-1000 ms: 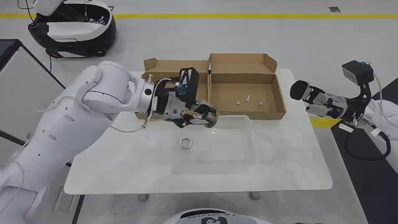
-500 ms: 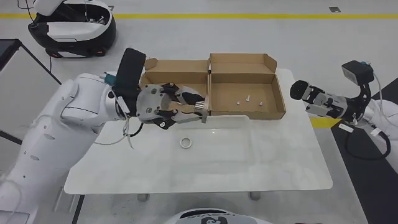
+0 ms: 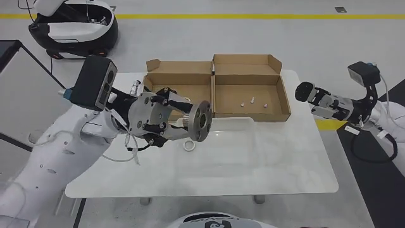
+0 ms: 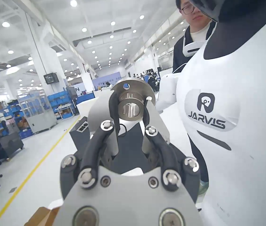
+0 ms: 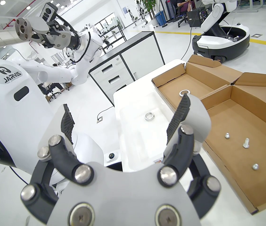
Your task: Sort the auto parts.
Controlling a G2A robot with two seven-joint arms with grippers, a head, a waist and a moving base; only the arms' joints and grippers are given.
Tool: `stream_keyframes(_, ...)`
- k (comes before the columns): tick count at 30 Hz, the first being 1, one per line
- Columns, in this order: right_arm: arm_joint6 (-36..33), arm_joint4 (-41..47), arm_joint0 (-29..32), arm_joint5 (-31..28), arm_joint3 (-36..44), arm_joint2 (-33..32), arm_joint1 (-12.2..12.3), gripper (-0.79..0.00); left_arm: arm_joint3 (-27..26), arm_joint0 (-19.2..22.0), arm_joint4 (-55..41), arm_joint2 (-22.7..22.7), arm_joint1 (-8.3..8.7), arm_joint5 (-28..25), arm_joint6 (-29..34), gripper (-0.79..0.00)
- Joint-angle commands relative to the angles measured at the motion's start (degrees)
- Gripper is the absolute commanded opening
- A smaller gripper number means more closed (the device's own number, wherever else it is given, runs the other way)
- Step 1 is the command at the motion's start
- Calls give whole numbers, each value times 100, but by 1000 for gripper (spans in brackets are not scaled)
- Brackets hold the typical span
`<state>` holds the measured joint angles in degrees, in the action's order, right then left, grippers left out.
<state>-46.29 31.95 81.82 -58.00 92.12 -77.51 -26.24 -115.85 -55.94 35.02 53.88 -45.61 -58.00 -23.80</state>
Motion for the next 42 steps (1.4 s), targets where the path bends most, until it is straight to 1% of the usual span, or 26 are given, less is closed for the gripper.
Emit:
stream_keyframes(1,0,0,0,0,0,0,0,0,106,75,660,-220,64,0,-857,-785)
stream_keyframes(2,0,0,0,0,0,0,0,0,139,130,965,-307,99,0,-1273,-785)
stream_keyframes(3,0,0,0,0,0,0,0,0,175,164,1202,-361,123,0,-1557,-785)
stream_keyframes(34,0,0,0,0,0,0,0,0,175,164,1202,-361,123,0,-1557,-785)
stream_keyframes(35,0,0,0,0,0,0,0,0,175,164,1202,-361,123,0,-1557,-770)
stream_keyframes(36,0,0,0,0,0,0,0,0,145,135,1161,-368,117,34,-1531,-785)
stream_keyframes(38,0,0,0,0,0,0,0,0,87,70,997,-347,90,101,-1482,-785)
stream_keyframes(42,0,0,0,0,0,0,0,0,47,9,788,-289,4,48,-1655,-785)
